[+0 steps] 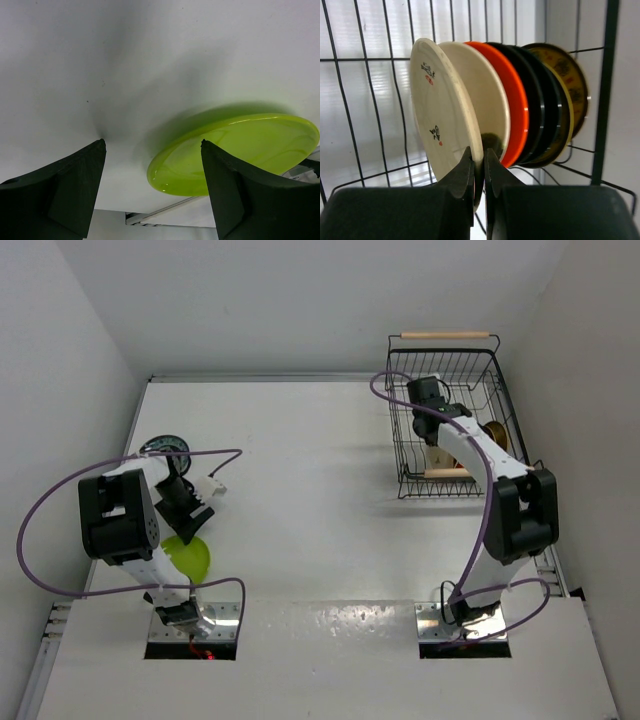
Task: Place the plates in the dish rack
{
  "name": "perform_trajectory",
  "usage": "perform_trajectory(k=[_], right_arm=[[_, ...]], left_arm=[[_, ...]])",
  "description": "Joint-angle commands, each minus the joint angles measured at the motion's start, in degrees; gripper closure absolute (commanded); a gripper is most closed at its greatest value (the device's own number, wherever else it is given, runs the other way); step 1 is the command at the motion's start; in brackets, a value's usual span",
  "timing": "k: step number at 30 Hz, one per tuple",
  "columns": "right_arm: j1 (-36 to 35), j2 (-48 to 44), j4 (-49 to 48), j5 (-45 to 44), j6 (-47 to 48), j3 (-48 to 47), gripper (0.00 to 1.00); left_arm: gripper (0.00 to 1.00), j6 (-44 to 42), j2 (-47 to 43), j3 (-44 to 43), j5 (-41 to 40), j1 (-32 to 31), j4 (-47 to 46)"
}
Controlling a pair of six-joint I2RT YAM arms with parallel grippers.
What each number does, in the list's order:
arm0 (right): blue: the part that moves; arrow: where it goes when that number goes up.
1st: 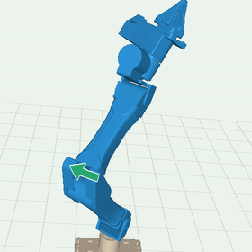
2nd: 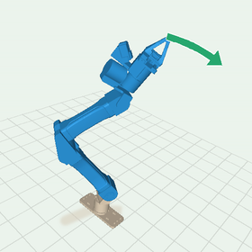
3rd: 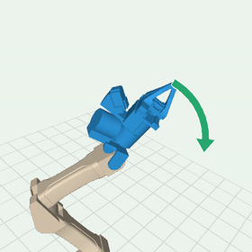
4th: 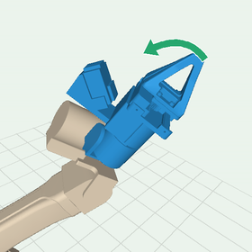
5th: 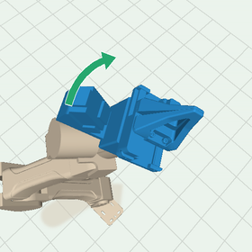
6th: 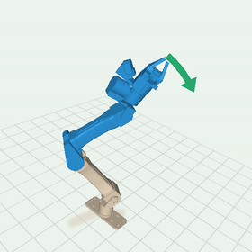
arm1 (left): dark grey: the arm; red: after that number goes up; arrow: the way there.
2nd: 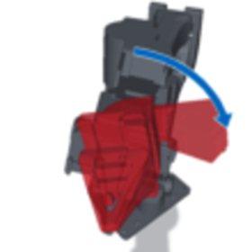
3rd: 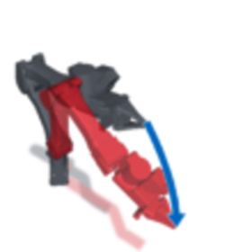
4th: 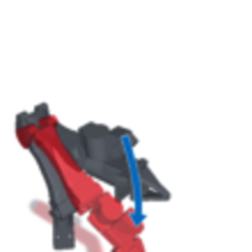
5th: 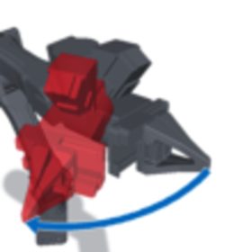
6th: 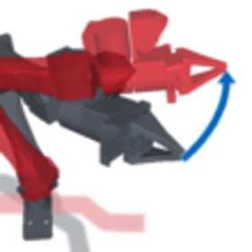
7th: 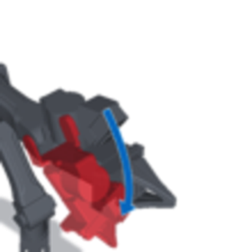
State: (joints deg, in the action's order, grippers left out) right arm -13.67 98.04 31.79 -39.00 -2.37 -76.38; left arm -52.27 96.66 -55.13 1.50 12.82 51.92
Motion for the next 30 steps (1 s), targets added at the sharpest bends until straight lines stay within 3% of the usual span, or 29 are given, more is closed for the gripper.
perform_trajectory(k=[1,11,14,15,17,18,20,22,28,30], right_arm=[[0.22,1.27,-1.12,0.95,-3.69,-0.08,1.0],[0.14,3.65,0.99,2.53,-7.03,-0.97,1.0],[0.22,4.35,2.57,3.23,-7.03,-1.93,0.85],[0.22,4.53,3.79,3.06,-7.03,-2.54,0.72],[0.23,4.27,4.24,3.06,-6.94,-3.25,0.59],[0.22,3.13,3.9,2.8,-6.68,-3.42,0.47],[0.22,2.16,3.63,3.14,-5.54,-3.69,0.39],[0.14,1.11,3.8,3.41,-4.93,-5.09,0.31],[-0.21,-1.7,3.63,2.88,-2.47,-7.91,0.22],[-0.3,-2.85,3.45,2.62,-2.03,-8.0,0.2]], left_arm=[[0.19,-1.08,0.54,0.29,0.52,0.63,0.02],[0.19,-1.08,0.54,-0.24,0.52,1.16,0.02],[0.2,-1.08,1.07,0.29,0.52,1.16,0.02],[0.2,-1.08,1.07,0.29,0.52,1.16,0.02],[0.23,-1.78,1.07,0.81,1.05,1.16,0.02],[0.26,-2.48,1.07,0.82,1.05,1.16,0.63],[0.29,-3.19,1.07,1.34,1.05,1.16,1.16],[0.37,-3.72,1.07,1.35,1.05,1.16,1.77],[0.62,-5.91,2.21,1.96,1.05,1.16,3.71],[0.95,-5.91,2.21,1.96,2.28,1.16,4.33]])
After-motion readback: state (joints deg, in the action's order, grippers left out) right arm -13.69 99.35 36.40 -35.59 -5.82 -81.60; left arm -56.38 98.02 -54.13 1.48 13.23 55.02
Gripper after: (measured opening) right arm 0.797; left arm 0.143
